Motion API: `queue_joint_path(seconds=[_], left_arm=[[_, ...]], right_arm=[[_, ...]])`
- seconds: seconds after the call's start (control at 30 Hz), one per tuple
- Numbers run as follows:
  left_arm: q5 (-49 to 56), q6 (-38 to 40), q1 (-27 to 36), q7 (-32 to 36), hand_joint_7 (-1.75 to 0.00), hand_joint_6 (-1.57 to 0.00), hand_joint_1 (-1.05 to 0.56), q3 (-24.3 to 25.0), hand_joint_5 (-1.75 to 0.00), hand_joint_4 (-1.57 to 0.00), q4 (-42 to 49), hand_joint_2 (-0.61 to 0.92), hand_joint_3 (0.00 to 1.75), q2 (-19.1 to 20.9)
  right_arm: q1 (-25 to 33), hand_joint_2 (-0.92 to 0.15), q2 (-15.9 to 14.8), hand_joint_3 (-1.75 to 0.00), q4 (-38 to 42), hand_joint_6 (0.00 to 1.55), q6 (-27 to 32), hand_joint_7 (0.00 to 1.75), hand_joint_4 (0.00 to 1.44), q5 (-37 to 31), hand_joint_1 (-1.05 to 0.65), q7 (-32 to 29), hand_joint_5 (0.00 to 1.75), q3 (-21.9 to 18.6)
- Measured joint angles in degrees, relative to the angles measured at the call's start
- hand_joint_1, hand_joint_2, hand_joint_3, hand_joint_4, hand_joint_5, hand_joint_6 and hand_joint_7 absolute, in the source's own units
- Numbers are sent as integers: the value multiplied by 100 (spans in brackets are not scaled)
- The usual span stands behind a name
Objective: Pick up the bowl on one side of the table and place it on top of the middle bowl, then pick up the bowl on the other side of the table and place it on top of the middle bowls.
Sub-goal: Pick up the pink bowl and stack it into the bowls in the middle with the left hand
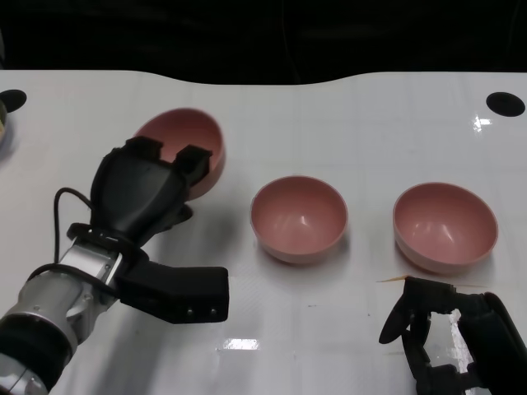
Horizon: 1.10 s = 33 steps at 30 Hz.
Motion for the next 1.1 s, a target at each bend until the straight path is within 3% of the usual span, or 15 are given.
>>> queue_joint_path(seconds=[0.1,0.23,0.3,0.43,0.67,0.8,1.0,1.1], left_arm=[[1,-16,1,-106,-156,-76,-20,-3,-175,-88,-290,84,23,10],[-19,-228,1,-128,-172,-73,-17,-5,-175,-90,-580,75,35,7],[-27,-404,1,-128,-174,-73,-17,-6,-175,-91,-612,62,58,-23],[-46,-748,-3,-125,-175,-74,-16,-35,-175,-92,-609,53,70,-176],[-38,-987,-144,-127,-175,-73,-19,-191,-175,-91,-370,57,79,-505],[-6,-1051,-282,-208,-175,-72,-19,-321,-175,-90,-165,55,74,-592],[123,-1065,-457,-436,-175,-71,-23,-598,-175,-89,99,69,44,-622],[184,-1104,-531,-527,-160,-74,-25,-671,-175,-88,202,77,27,-640]], right_arm=[[1,-11,1,-166,0,88,3,133,91,2,21,0,170,7],[0,-11,1,-164,0,88,1,133,91,4,22,0,170,17],[0,-12,1,-164,0,88,1,133,91,3,22,0,170,17],[-1,-11,1,-164,0,88,1,133,91,2,23,-4,169,17],[-6,-10,1,-165,1,88,0,132,91,1,24,-7,170,20],[-9,-10,1,-166,1,88,0,131,91,1,25,-10,169,21],[-10,-10,2,-165,0,88,5,132,91,4,23,-7,169,32],[-8,-11,3,-165,0,88,7,132,91,3,23,-8,170,44]])
